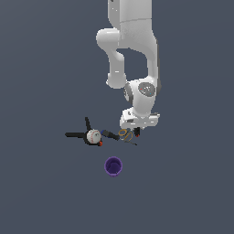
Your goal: Pick up a designated object from a clutter of objects.
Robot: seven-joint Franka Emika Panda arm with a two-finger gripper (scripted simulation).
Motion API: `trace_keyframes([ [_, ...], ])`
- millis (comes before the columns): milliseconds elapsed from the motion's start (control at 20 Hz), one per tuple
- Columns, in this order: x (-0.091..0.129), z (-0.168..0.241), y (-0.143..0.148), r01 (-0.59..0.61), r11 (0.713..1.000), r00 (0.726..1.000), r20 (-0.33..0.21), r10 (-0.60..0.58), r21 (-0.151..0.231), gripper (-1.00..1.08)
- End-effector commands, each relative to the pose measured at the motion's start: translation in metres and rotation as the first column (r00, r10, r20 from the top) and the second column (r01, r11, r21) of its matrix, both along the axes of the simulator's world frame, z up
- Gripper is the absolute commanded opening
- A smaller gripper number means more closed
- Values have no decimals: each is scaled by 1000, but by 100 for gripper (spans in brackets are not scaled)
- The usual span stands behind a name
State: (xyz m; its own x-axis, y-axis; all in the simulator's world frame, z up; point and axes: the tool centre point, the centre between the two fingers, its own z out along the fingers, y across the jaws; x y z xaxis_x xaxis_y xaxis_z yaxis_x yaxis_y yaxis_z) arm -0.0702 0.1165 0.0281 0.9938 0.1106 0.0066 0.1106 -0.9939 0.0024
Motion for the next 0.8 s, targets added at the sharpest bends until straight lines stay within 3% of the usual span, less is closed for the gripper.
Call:
trace_keyframes([
  [0,-1,4,-2,0,1000,1000,0,0,0,-100],
  [750,-17,81,-38,-3,1000,1000,-1,3,0,-100],
])
